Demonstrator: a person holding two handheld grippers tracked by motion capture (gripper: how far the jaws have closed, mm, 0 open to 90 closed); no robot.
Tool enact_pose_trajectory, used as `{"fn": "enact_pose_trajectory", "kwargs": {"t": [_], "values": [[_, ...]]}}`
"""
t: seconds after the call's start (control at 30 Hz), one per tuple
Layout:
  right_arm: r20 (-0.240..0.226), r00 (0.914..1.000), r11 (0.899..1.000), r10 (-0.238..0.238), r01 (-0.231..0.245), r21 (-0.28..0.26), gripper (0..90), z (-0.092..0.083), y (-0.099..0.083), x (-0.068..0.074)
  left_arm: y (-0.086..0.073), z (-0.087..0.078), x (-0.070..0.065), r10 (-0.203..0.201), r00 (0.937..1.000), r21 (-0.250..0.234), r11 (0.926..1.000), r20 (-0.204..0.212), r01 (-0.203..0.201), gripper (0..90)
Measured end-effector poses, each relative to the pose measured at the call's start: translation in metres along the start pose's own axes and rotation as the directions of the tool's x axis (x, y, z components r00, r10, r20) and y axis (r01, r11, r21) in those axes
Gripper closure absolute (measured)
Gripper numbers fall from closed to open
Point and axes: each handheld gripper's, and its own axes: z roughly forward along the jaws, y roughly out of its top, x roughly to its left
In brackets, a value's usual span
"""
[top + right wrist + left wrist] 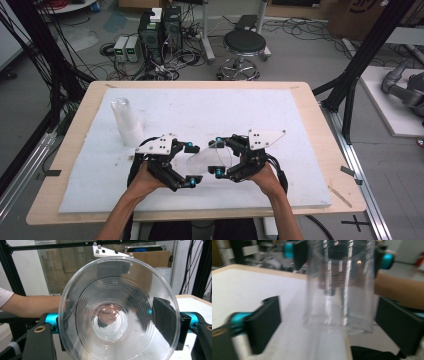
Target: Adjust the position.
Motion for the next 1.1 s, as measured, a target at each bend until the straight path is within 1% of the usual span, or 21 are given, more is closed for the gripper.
{"fn": "enact_pose_trajectory", "kwargs": {"t": [0.07, 0.13, 0.27, 0.3, 0.37, 0.4, 0.47, 0.57, 0.6, 0.63, 0.67, 0.7, 0.77, 0.8, 0.87, 0.9, 0.97, 1.0, 1.03, 1.07, 1.1], "values": [[0.008, 1.0, 1.0, 0.001, -0.001, 0.001, 26.2, -0.002, 0.0, 0.0, 0.0, -0.003, 0.0, -0.009, 0.9999, -0.019, 0.9998, 0.014, 0.009, 4.4], [0.013, 0.9999, 1.0, 0.002, -0.002, 0.004, 26.2, -0.003, 0.001, -0.001, 0.0, -0.005, 0.0, 0.0, 1.0, -0.004, 1.0, -0.004, 0.0, 4.5], [0.026, 0.9996, 1.0, 0.009, -0.009, 0.011, 26.2, -0.005, 0.001, -0.002, 0.0, -0.007, 0.0, -0.006, 0.9998, -0.001, 1.0, -0.02, 0.006, 4.5], [0.034, 0.9994, 1.0, 0.006, -0.007, 0.027, 26.2, -0.006, 0.003, -0.002, -0.001, -0.009, -0.003, -0.004, 0.9986, 0.026, 0.9996, -0.052, 0.005, 4.5], [0.069, 0.9976, 0.998, 0.002, -0.006, 0.068, 26.2, -0.006, 0.006, -0.004, -0.004, -0.012, -0.006, -0.005, 0.9947, 0.047, 0.9989, -0.103, 0.009, 4.5], [0.092, 0.9958, 0.995, -0.002, -0.007, 0.097, 26.1, -0.007, 0.008, -0.004, -0.004, -0.012, -0.006, -0.005, 0.9947, 0.047, 0.9989, -0.103, 0.009, 4.6], [0.133, 0.9911, 0.991, -0.004, -0.014, 0.136, 26.2, -0.008, 0.012, -0.007, -0.012, -0.022, -0.008, -0.004, 0.9815, 0.064, 0.9978, -0.191, 0.017, 4.6], [0.189, 0.9819, 0.981, 0.012, -0.049, 0.19, 26.2, -0.01, 0.018, -0.014, -0.025, -0.036, -0.008, -0.023, 0.9555, 0.071, 0.9964, -0.294, 0.046, 4.6], [0.189, 0.9819, 0.981, 0.012, -0.049, 0.19, 26.2, -0.01, 0.018, -0.014, -0.025, -0.036, -0.008, -0.023, 0.9555, 0.071, 0.9964, -0.294, 0.046, 4.6], [0.228, 0.9734, 0.971, 0.024, -0.077, 0.227, 26.2, -0.01, 0.022, -0.018, -0.031, -0.044, -0.008, -0.033, 0.9396, 0.074, 0.9953, -0.341, 0.062, 4.6], [0.245, 0.9693, 0.967, 0.02, -0.082, 0.243, 26.2, -0.01, 0.023, -0.019, -0.035, -0.049, -0.008, -0.036, 0.9266, 0.077, 0.9945, -0.374, 0.07, 4.6], [0.268, 0.9634, 0.958, 0.013, -0.089, 0.272, 26.2, -0.01, 0.025, -0.022, -0.038, -0.052, -0.008, -0.035, 0.9194, 0.08, 0.9942, -0.392, 0.072, 4.6], [0.295, 0.9555, 0.946, 0.015, -0.109, 0.305, 26.2, -0.009, 0.028, -0.025, -0.045, -0.058, -0.007, -0.051, 0.8995, 0.071, 0.9933, -0.434, 0.091, 4.6], [0.309, 0.9509, 0.938, 0.009, -0.115, 0.326, 26.2, -0.008, 0.03, -0.027, -0.049, -0.063, -0.007, -0.052, 0.8883, 0.072, 0.9929, -0.456, 0.095, 4.6], [0.345, 0.9385, 0.922, -0.007, -0.128, 0.367, 26.1, -0.006, 0.033, -0.032, -0.056, -0.067, -0.007, -0.066, 0.8716, 0.065, 0.9916, -0.486, 0.112, 4.6], [0.362, 0.9321, 0.908, -0.011, -0.142, 0.395, 26.2, -0.006, 0.034, -0.035, -0.059, -0.069, -0.007, -0.063, 0.8642, 0.068, 0.9914, -0.499, 0.112, 4.6], [0.379, 0.9252, 0.89, -0.017, -0.159, 0.428, 26.2, -0.004, 0.036, -0.04, -0.063, -0.073, -0.008, -0.068, 0.8518, 0.064, 0.9908, -0.519, 0.119, 4.6], [0.389, 0.9211, 0.881, -0.017, -0.171, 0.442, 26.2, -0.003, 0.038, -0.042, -0.063, -0.073, -0.008, -0.068, 0.8518, 0.064, 0.9908, -0.519, 0.119, 4.6], [0.396, 0.9182, 0.868, -0.023, -0.178, 0.464, 26.2, -0.002, 0.038, -0.044, -0.067, -0.076, -0.008, -0.067, 0.8373, 0.064, 0.9906, -0.543, 0.121, 4.6], [0.396, 0.9182, 0.868, -0.023, -0.178, 0.464, 26.2, -0.002, 0.038, -0.044, -0.067, -0.076, -0.008, -0.067, 0.8373, 0.064, 0.9906, -0.543, 0.121, 4.6], [0.412, 0.9109, 0.844, -0.029, -0.198, 0.498, 26.2, 0.001, 0.04, -0.048, -0.071, -0.078, -0.007, -0.068, 0.8282, 0.069, 0.9895, -0.556, 0.127, 4.6]]}}
